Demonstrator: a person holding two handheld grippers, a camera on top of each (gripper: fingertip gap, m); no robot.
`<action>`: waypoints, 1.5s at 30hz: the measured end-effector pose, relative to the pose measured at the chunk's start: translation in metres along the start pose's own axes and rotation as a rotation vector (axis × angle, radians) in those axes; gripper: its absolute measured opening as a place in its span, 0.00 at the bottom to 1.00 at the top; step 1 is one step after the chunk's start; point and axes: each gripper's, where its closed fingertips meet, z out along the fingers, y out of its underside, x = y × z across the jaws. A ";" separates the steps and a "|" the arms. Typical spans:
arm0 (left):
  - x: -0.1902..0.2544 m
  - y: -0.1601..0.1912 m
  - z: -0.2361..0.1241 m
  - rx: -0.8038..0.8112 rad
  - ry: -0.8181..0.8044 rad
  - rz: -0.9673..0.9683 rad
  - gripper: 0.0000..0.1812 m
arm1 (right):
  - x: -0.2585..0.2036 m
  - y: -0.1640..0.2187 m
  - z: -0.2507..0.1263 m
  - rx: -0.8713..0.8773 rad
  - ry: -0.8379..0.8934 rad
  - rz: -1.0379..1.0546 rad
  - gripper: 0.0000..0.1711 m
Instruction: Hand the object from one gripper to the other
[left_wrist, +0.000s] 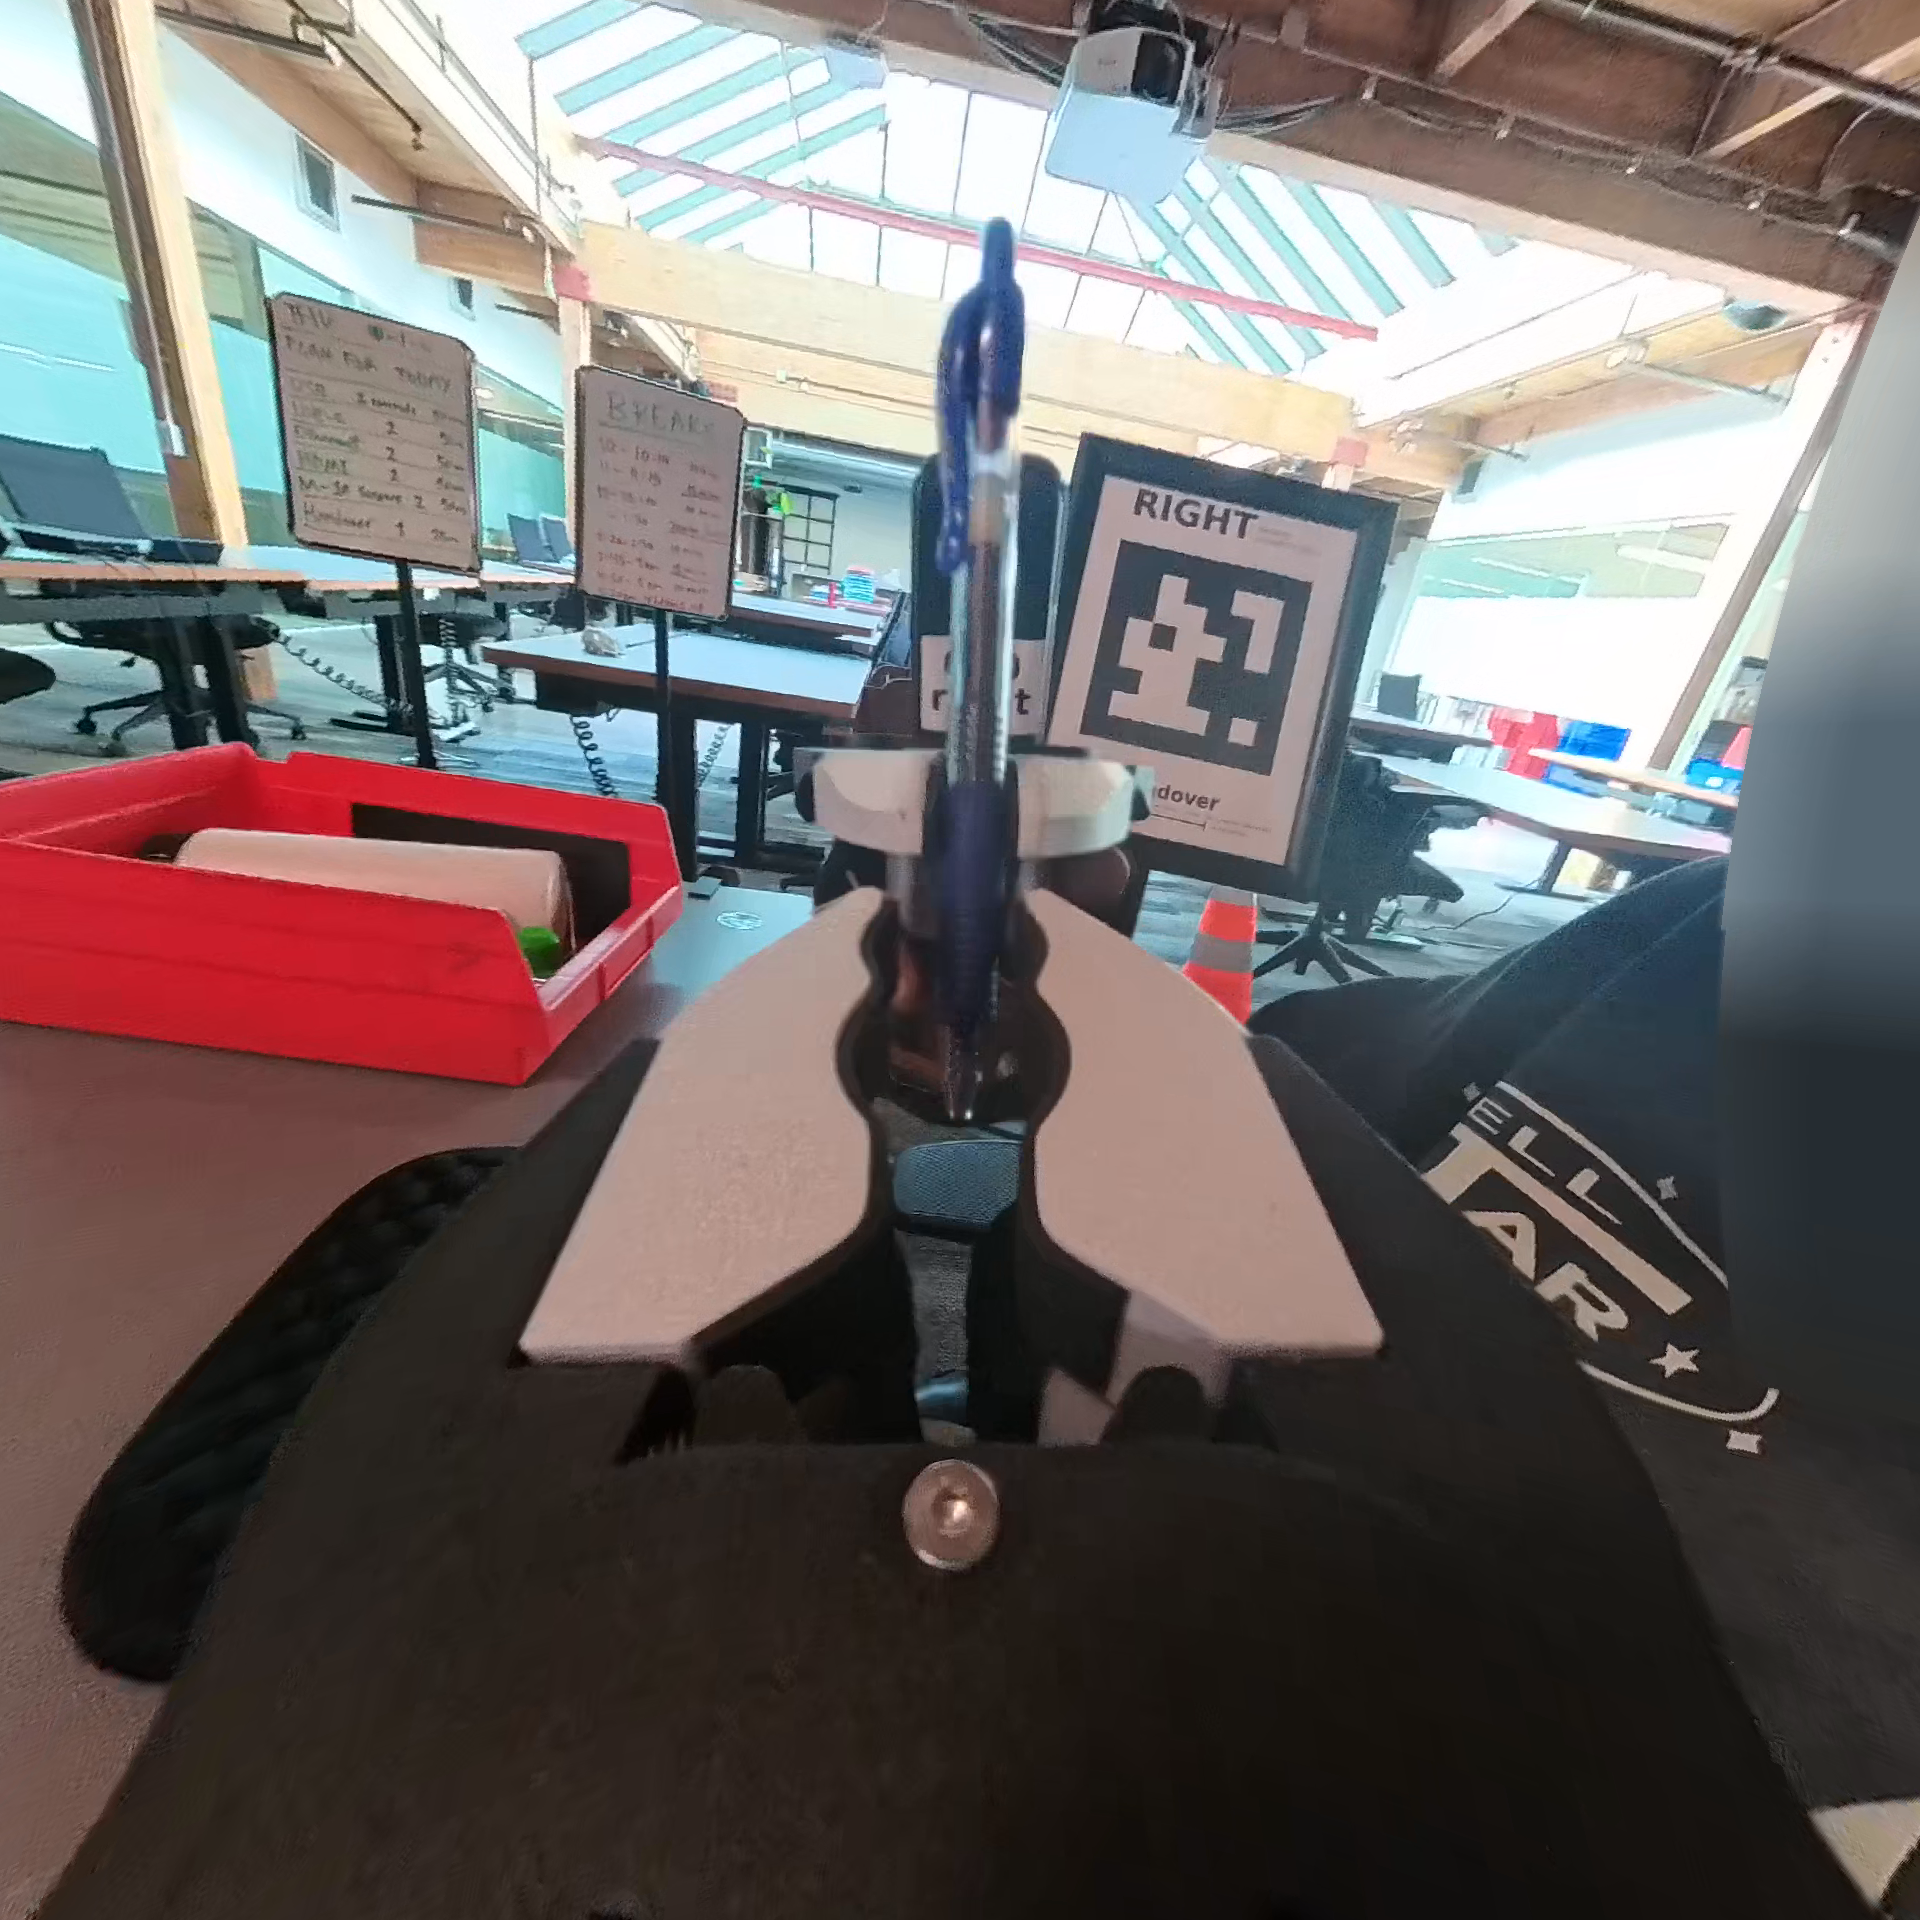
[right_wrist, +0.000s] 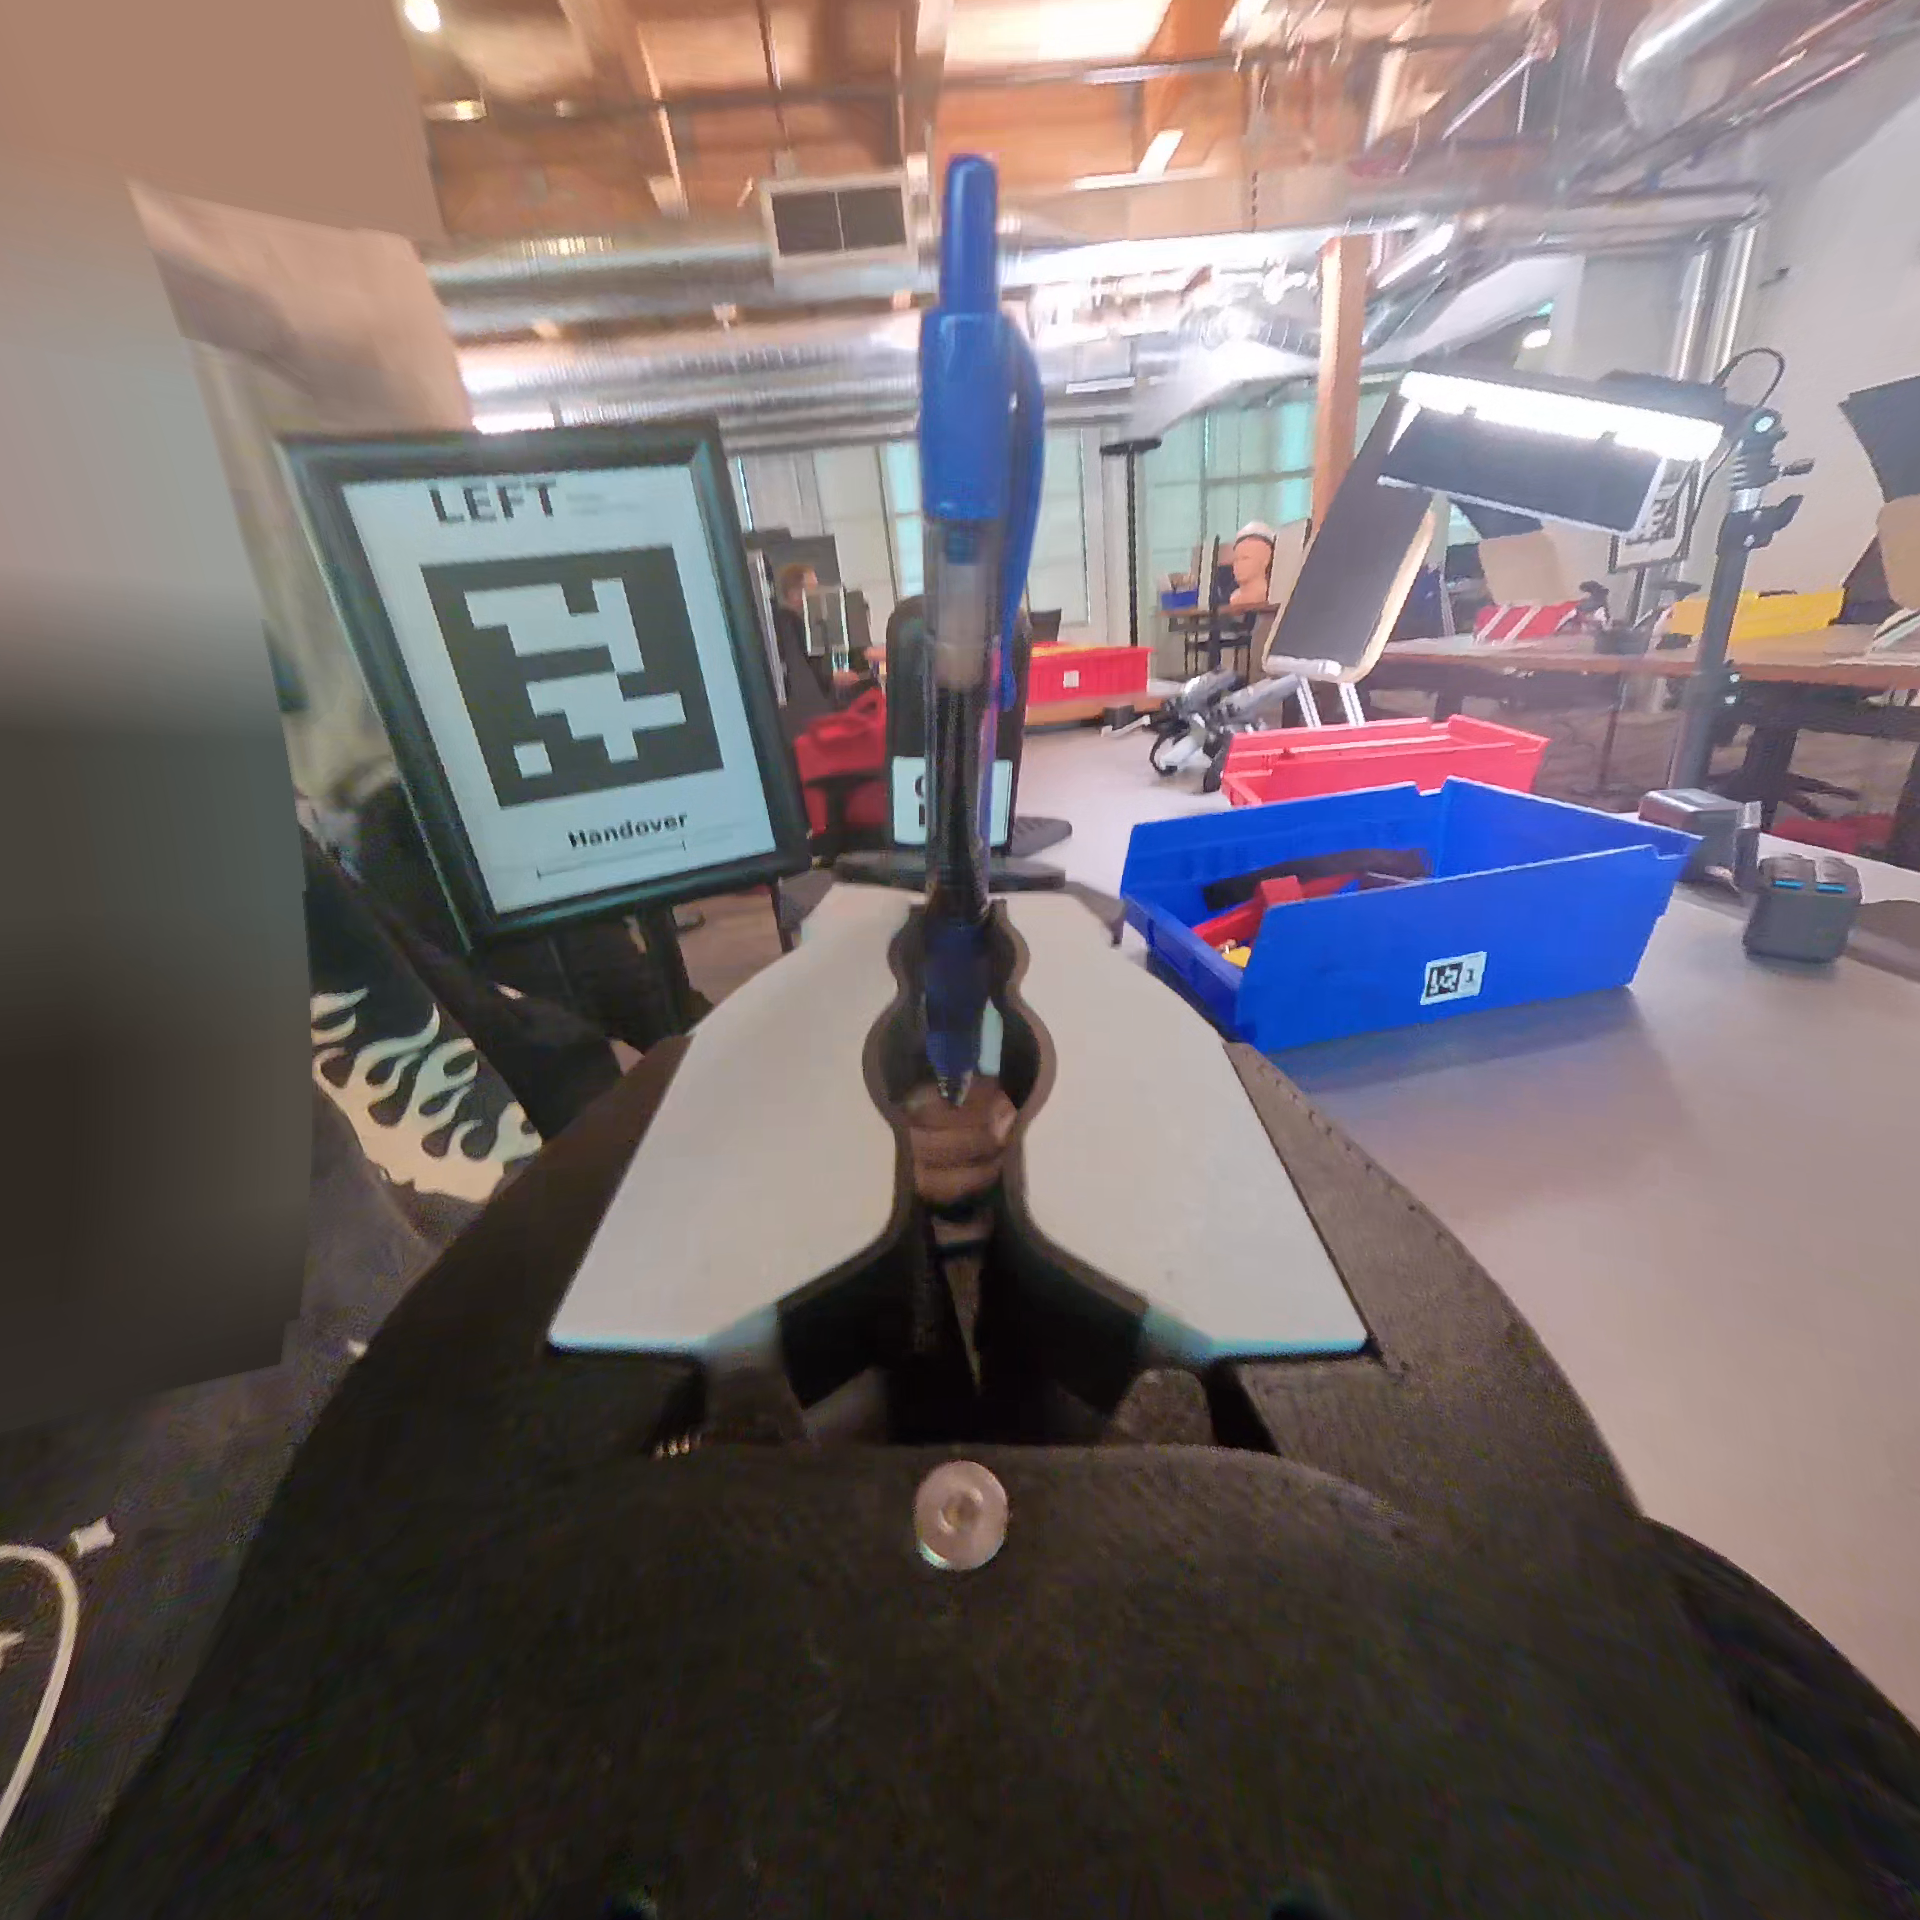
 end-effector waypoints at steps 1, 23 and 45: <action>0.000 -0.003 -0.002 0.007 -0.009 0.008 0.15 | -0.001 0.002 0.000 -0.023 -0.006 -0.014 0.07; 0.005 -0.009 -0.007 -0.018 -0.055 0.115 0.06 | -0.003 0.006 -0.009 -0.119 0.017 -0.098 0.17; 0.020 -0.011 -0.008 -0.031 -0.009 0.141 0.10 | -0.013 0.035 0.008 -0.254 -0.015 -0.189 0.06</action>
